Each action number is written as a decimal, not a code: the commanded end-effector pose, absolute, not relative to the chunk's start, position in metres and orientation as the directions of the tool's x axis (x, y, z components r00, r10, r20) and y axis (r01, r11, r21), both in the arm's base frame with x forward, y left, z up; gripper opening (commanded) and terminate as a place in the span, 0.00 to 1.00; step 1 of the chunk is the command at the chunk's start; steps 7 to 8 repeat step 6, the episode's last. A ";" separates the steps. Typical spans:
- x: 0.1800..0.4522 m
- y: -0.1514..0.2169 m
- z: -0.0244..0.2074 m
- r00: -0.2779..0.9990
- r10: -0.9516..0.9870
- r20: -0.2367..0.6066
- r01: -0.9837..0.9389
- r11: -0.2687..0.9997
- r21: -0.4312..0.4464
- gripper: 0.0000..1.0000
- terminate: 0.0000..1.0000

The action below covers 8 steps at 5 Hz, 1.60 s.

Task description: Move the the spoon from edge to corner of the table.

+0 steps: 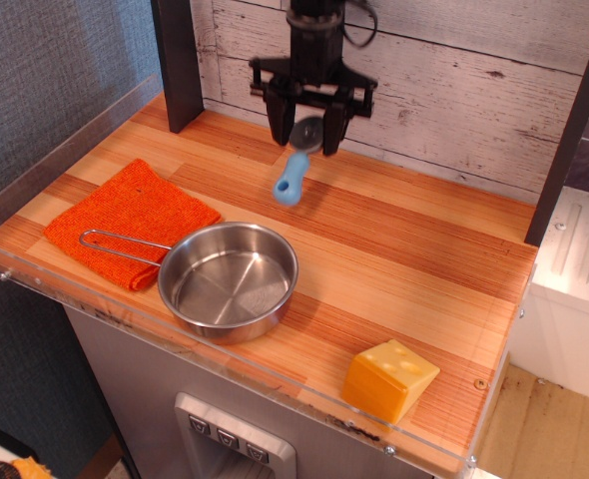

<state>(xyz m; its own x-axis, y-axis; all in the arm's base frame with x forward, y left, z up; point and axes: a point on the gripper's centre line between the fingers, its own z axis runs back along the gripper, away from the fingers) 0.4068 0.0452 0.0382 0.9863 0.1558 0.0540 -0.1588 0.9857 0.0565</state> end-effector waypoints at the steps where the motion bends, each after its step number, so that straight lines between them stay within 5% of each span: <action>1: 0.395 0.056 0.067 0.977 0.185 0.111 -0.195 0.977 0.089 1.00 0.00; 3: 0.374 0.062 0.124 0.943 0.191 0.273 -0.205 0.978 0.023 1.00 0.00; 5: 0.360 0.065 0.133 0.948 0.177 0.263 -0.175 0.984 -0.032 1.00 0.00; 6: 0.360 0.065 0.133 0.948 0.177 0.263 -0.175 0.984 -0.032 1.00 1.00; 8: 0.360 0.065 0.133 0.948 0.177 0.263 -0.175 0.984 -0.032 1.00 1.00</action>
